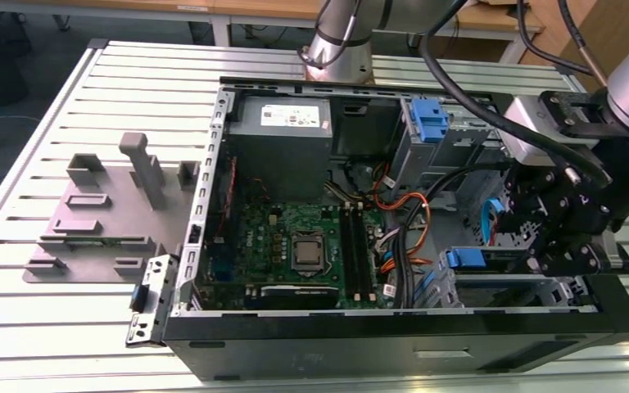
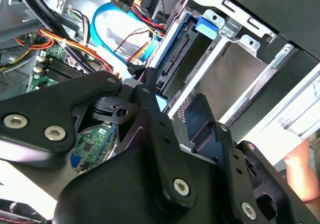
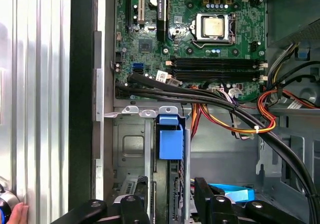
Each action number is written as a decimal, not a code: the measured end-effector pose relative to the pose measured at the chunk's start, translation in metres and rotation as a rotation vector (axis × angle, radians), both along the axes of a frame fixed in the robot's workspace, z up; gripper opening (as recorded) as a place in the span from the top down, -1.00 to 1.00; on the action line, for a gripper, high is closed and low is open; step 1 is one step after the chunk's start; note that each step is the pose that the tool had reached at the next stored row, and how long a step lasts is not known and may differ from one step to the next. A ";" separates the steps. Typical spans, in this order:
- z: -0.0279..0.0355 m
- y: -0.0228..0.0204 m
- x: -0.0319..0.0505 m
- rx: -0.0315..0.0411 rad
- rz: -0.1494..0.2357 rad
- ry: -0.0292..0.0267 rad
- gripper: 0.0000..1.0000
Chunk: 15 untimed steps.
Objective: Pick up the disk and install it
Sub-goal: 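Insert the first disk wire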
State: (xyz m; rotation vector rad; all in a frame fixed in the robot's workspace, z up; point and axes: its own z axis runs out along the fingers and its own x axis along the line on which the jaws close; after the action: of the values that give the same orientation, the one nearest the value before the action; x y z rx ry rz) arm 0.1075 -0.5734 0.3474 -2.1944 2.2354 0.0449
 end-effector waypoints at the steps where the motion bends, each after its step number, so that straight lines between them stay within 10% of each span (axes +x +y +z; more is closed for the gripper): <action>1: 0.0000 0.0001 0.0000 0.0000 0.000 0.0000 0.01; 15: 0.0107 0.0003 0.0002 0.0000 0.000 0.0028 0.01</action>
State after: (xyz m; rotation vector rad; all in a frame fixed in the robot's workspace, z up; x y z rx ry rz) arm 0.1077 -0.5731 0.3581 -2.1957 2.2369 0.0480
